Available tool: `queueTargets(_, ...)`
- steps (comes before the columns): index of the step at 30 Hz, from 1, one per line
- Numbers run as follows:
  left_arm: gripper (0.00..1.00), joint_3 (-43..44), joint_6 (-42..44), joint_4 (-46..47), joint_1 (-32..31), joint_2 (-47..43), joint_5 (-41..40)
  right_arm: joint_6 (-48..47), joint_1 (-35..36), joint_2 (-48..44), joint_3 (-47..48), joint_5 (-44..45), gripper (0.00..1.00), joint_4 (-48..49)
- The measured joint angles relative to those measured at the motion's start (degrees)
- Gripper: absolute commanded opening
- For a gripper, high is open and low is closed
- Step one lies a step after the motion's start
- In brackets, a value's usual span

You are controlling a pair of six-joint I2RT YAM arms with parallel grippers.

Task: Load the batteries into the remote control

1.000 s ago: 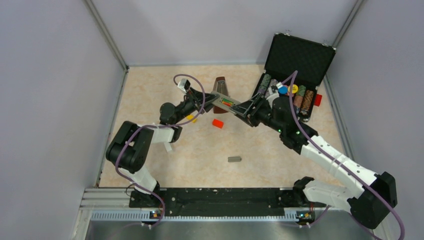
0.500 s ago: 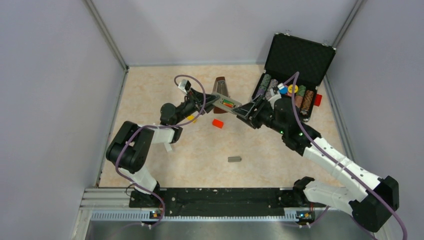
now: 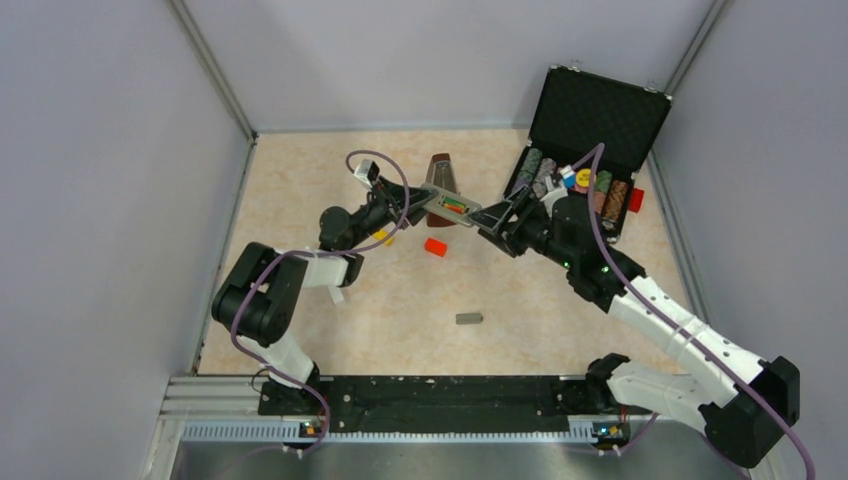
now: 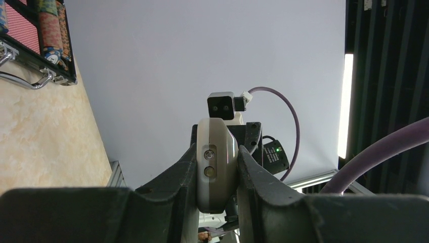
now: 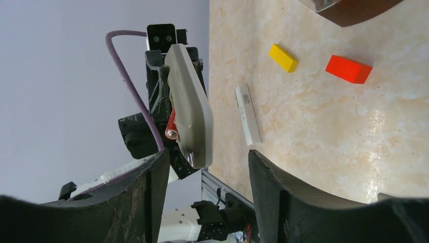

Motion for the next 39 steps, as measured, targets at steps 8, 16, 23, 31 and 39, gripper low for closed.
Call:
queueTargets(8,0.0,-0.4,0.0,0.0,0.0,0.0,0.0,1.7,-0.8,-0.1,-0.1,0.6,0.6,1.7)
queueTargets(16,0.0,-0.4,-0.4,0.0,0.0,0.0,0.0,1.8,-0.8,1.9,-0.1,-0.1,0.59,3.2)
queueTargets(23,0.0,-0.4,-0.7,0.0,0.0,0.0,0.0,1.8,-0.8,3.7,-0.1,-0.9,0.57,4.8)
queueTargets(31,0.0,-0.4,-0.6,0.0,0.4,0.0,0.0,1.8,-0.8,4.8,-0.1,-1.6,0.53,6.3)
queueTargets(39,0.0,0.6,2.1,-1.7,0.7,-0.1,1.0,1.5,-1.1,6.4,0.3,-2.6,0.43,6.7)
